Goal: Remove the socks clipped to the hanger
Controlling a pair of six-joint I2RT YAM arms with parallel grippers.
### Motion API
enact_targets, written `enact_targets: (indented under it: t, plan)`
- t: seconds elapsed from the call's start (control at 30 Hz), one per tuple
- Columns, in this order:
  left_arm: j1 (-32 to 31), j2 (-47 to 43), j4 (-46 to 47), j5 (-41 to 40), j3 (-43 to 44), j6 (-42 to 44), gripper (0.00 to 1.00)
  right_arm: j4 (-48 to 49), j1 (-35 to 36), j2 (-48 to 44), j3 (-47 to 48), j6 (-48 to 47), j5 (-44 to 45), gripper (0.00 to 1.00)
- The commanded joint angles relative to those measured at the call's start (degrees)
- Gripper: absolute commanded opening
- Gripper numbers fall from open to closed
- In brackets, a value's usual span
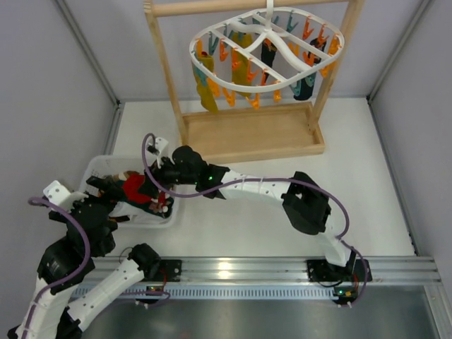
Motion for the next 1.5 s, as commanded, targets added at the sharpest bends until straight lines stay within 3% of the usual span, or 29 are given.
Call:
enact_targets:
  t: [0.0,0.03,0.07,0.1,0.17,0.47,0.67,0.87,1.0,1.13,1.2,1.23,1.47]
  plan:
    - [-0.20,-0.94,-0.16,-1.08,-0.34,-2.02,0.99,2.00,-0.12,-8.22,-5.60,-1.88,0.83,0.61]
    - [-0.20,-0.50,-0.08,-0.90,-0.42,-2.10,0.99,3.14,-0.38,-11.27,-7.55,-2.05,1.09,0.66]
    - [-0.20,-0.24,-0.16,-0.73,-0.60,-2.11,0.99,3.58,-1.08,-12.70,-9.31,-2.49,1.18,0.81]
    - [-0.28,0.46,-0.08,-0.64,-0.78,-2.11,0.99,3.85,-1.44,-13.93,-12.11,-2.76,1.01,0.89]
    - [-0.29,1.26,-0.08,-0.37,-0.69,-2.37,0.99,3.24,-2.31,-17.62,-14.50,-4.07,2.48,0.96]
    - [-0.20,2.84,2.99,4.37,-2.09,0.26,0.99,10.25,-9.70,-29.58,-35.40,-2.49,7.24,0.98]
    - [-0.20,3.63,12.82,20.70,-4.47,10.19,0.99,14.74,-15.32,-36.52,-47.70,0.49,9.09,0.98]
    - [-0.20,9.69,21.53,36.42,-7.18,7.13,0.99,15.11,-18.66,-51.10,-61.94,0.67,13.29,0.98]
    - [-0.20,17.23,35.22,43.02,-11.14,7.99,0.99,9.93,-20.16,-66.27,-68.56,-0.30,15.51,0.99]
    - [-0.20,24.62,52.78,43.75,-13.69,11.95,0.99,2.20,-21.13,-78.70,-71.47,-2.40,18.66,0.99]
    - [-0.20,29.90,57.21,44.97,-13.43,15.02,0.99,-2.99,-21.30,-84.83,-71.73,-3.46,19.19,0.99]
    - [-0.20,31.74,64.28,45.33,-13.26,16.25,0.99,-4.31,-21.30,-86.70,-71.90,-3.72,19.37,1.00]
    - [1.29,52.47,80.84,45.50,-7.29,23.91,0.99,-13.81,-21.39,-98.39,-72.08,-5.04,20.34,1.00]
